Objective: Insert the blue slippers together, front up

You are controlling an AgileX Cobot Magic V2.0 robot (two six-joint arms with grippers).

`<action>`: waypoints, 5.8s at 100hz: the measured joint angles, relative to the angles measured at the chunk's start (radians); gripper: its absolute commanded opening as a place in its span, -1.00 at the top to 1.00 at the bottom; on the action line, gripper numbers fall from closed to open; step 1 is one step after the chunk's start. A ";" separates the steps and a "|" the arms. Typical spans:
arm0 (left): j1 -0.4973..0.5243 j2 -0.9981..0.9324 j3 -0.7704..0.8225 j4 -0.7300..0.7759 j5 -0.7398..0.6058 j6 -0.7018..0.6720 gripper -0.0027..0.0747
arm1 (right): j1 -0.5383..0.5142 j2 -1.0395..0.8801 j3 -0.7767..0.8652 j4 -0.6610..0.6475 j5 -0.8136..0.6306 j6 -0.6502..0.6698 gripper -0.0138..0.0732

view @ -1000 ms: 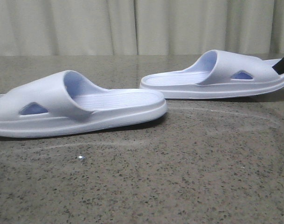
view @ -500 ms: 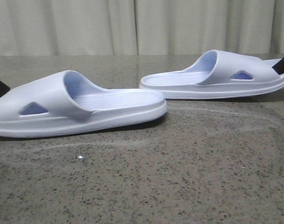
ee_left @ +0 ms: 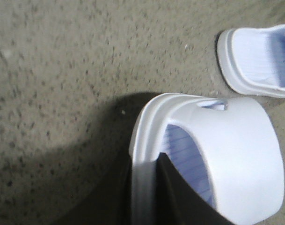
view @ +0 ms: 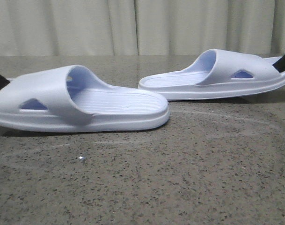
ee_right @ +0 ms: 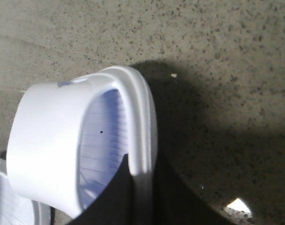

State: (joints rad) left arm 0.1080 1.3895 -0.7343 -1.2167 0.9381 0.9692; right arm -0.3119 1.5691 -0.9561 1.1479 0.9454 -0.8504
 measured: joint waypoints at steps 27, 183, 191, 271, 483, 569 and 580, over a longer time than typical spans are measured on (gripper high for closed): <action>0.000 -0.024 -0.130 0.000 -0.008 0.002 0.89 | 0.000 -0.104 0.000 0.085 0.009 -0.036 0.91; 0.002 0.072 -0.172 -0.232 0.135 0.004 0.89 | 0.122 -0.031 0.002 0.293 0.121 -0.207 0.91; 0.002 0.077 -0.172 -0.240 0.141 0.004 0.89 | 0.133 -0.003 0.002 0.308 0.131 -0.215 0.91; 0.012 0.077 -0.175 -0.248 0.162 0.014 0.89 | 0.259 0.076 0.002 0.354 0.064 -0.277 0.91; -0.084 0.077 -0.176 -0.170 -0.036 0.104 0.02 | 0.037 0.105 -0.057 0.294 0.221 -0.289 0.37; 0.052 -0.004 -0.291 0.015 0.014 0.106 0.58 | 0.001 0.093 -0.057 0.278 0.221 -0.292 0.66; 0.052 -0.048 -0.298 0.025 0.022 0.106 0.89 | 0.001 0.055 -0.057 0.260 0.221 -0.292 0.91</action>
State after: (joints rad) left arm 0.1596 1.3412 -1.0323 -1.1914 0.9602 1.0755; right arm -0.3110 1.6244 -1.0130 1.4079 1.1669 -1.1420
